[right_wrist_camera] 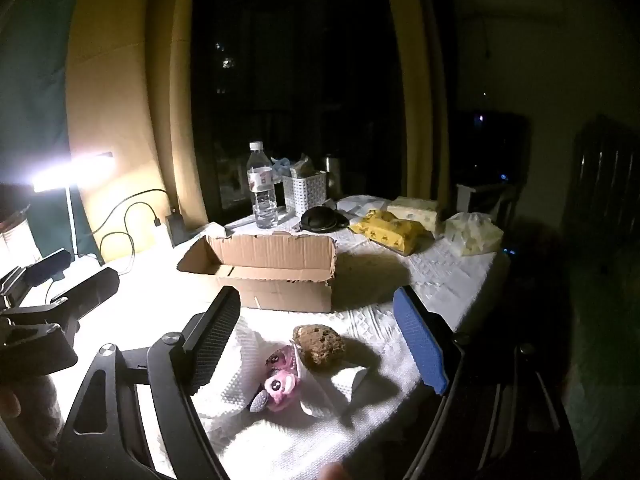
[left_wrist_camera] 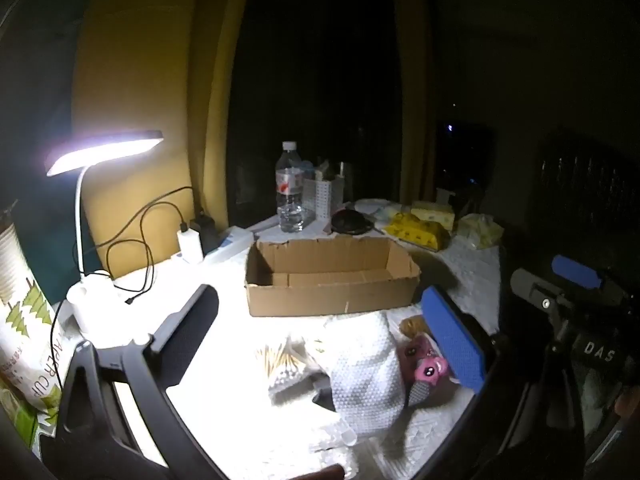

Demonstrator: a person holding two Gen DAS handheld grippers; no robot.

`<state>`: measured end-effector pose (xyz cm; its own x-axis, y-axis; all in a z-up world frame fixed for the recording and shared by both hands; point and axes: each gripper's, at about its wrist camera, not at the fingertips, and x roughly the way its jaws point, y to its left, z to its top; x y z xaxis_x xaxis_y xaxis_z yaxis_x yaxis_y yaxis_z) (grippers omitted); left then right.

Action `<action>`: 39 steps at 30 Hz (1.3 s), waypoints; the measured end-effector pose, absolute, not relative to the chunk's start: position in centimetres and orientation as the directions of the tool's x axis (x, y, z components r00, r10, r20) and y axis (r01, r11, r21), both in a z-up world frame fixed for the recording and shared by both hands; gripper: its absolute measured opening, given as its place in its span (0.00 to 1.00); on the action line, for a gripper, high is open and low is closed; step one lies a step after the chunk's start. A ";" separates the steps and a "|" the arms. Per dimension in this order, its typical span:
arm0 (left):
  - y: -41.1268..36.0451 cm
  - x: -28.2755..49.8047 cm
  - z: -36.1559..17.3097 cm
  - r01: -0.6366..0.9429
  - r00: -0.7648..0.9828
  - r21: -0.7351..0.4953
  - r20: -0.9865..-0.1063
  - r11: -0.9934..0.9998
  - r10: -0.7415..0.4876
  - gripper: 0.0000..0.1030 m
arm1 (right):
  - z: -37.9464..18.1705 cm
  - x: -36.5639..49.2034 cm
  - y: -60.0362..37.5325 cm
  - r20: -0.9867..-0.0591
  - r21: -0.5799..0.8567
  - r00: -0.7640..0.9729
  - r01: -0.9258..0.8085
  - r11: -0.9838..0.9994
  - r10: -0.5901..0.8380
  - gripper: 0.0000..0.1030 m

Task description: Organize soft objects

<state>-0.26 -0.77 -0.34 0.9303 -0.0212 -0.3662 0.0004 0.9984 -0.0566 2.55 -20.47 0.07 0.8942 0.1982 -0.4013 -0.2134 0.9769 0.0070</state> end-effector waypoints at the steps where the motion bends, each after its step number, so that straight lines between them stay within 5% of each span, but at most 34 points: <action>1: -0.8 -0.2 -0.4 0.003 0.929 -0.058 -0.370 0.998 -0.024 1.00 | 0.3 2.5 -20.5 -0.403 0.005 0.894 -0.214 0.977 0.198 0.79; 39: -1.0 -0.2 -0.8 0.005 0.921 -0.076 -0.389 0.997 -0.034 1.00 | -0.9 2.8 -19.6 -0.423 0.020 0.880 -0.228 0.973 0.215 0.79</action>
